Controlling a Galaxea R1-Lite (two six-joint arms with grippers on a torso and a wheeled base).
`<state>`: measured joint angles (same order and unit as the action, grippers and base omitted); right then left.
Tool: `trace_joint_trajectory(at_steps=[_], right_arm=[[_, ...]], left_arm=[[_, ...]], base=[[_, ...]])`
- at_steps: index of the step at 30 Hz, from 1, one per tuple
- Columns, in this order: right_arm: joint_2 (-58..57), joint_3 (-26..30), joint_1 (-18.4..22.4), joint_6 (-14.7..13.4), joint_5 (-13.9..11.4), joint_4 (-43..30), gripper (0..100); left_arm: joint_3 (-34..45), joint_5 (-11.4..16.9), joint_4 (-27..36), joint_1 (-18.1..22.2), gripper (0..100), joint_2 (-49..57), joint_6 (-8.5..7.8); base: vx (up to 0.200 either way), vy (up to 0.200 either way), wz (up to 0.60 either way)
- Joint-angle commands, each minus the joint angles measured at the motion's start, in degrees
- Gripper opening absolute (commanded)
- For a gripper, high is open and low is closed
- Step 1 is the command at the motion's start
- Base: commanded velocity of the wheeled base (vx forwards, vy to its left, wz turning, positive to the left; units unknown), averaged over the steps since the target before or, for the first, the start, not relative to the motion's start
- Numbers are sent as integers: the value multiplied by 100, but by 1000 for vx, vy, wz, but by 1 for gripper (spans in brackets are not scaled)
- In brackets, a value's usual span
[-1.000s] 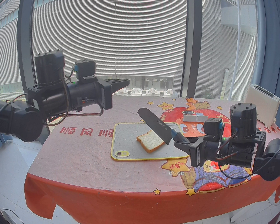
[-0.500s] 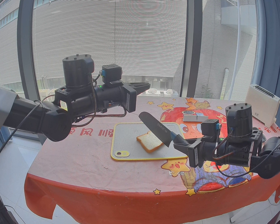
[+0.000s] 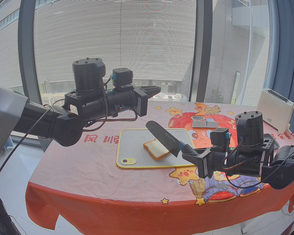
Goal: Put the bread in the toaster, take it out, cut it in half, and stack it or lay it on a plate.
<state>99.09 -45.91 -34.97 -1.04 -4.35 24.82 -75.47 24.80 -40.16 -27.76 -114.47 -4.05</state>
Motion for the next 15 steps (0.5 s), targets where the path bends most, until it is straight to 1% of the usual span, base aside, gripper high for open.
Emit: trace_joint_trajectory(at_steps=[1, 15], right_arm=[[6, 3, -1, -2, -4, 5, 0], [23, -14, 79, -2, -4, 14, 0]], left_arm=[[-3, -1, -19, 7, 0, -49, 0], [85, -1, -19, -2, 0, -216, -8]], base=[[0, 0, 0], [0, 0, 0]])
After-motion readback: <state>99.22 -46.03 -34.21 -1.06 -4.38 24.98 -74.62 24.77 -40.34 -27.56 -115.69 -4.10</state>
